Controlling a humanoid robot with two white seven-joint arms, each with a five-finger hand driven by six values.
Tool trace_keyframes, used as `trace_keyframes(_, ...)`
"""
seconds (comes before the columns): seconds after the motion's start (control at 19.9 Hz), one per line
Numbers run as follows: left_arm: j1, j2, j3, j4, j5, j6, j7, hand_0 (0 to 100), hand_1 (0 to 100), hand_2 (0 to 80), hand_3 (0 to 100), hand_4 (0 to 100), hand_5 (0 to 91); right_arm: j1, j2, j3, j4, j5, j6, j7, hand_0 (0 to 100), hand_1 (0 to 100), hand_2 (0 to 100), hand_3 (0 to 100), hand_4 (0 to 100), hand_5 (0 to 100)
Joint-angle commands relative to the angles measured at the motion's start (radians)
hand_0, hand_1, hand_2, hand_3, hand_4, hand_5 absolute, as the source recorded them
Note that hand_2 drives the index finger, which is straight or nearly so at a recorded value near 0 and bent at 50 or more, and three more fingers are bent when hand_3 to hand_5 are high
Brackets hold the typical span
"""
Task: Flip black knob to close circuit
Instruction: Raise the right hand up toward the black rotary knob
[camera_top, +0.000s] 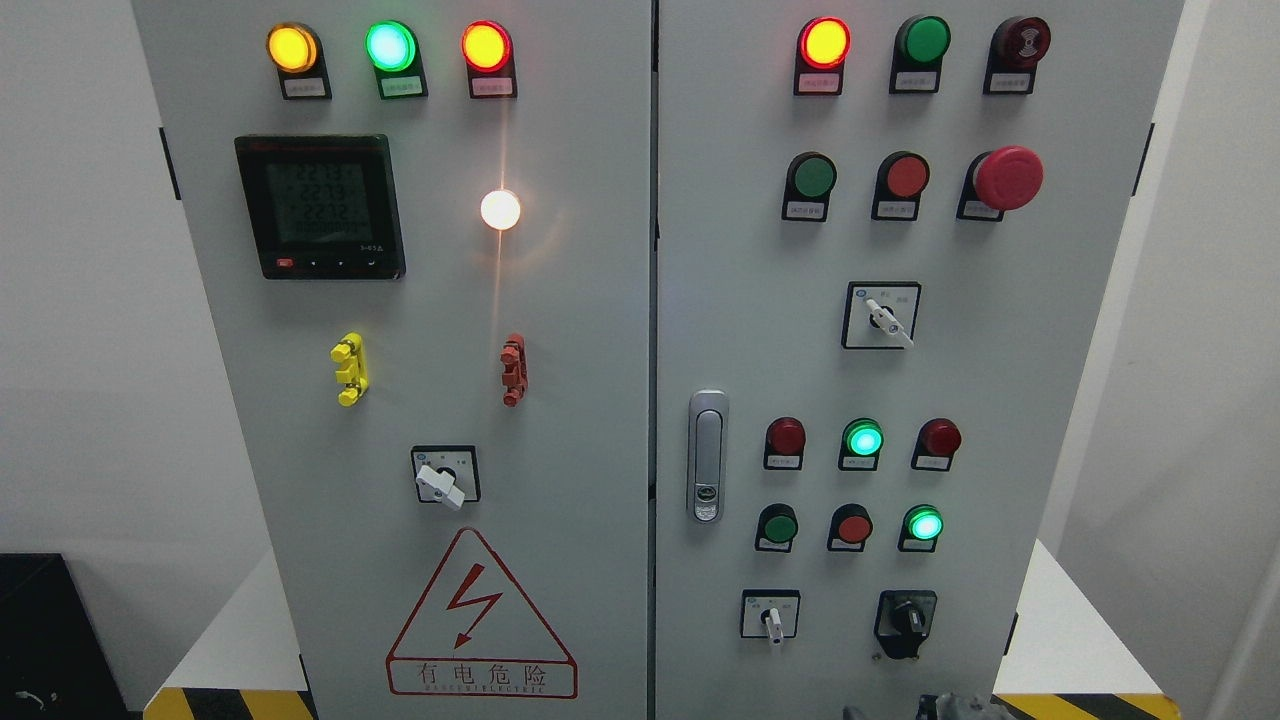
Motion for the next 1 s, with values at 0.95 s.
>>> trace_keyframes(0.95, 0.000, 0.000, -0.001, 0.000, 0.000, -0.001, -0.001, 12, 56, 0.0, 0, 0, 0.0, -0.084, -0.005, -0.025, 0.000, 0.037, 0.072, 0.043, 0, 4, 89, 100, 96, 97)
